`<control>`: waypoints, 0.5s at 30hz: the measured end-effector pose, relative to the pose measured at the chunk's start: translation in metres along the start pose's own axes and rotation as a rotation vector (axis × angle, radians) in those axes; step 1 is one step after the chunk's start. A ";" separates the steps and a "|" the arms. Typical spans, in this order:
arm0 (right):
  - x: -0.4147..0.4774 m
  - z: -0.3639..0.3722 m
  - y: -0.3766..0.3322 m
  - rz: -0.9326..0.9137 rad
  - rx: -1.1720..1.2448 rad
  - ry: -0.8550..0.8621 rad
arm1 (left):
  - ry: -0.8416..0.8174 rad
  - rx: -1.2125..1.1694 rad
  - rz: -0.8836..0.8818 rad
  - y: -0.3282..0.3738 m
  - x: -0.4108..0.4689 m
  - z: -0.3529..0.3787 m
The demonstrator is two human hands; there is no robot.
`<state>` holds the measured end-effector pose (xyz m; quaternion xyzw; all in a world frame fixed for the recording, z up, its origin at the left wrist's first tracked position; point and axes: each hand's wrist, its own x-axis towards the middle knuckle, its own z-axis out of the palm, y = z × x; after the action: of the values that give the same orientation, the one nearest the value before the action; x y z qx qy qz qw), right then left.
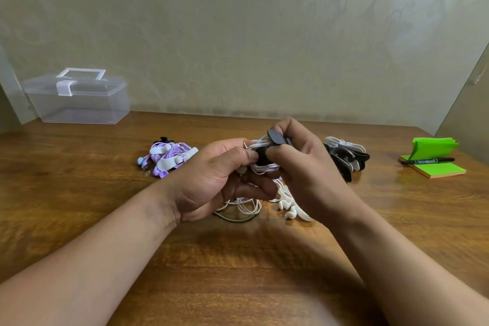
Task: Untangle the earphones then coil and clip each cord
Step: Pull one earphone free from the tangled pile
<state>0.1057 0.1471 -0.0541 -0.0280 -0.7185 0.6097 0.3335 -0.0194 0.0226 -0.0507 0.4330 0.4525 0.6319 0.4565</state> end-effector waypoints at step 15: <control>-0.003 0.003 0.004 -0.112 -0.385 0.176 | 0.183 0.137 0.072 -0.007 0.006 0.011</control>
<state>0.1054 0.1440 -0.0591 -0.1043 -0.7902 0.4372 0.4166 -0.0085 0.0314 -0.0546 0.4198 0.5186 0.6524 0.3594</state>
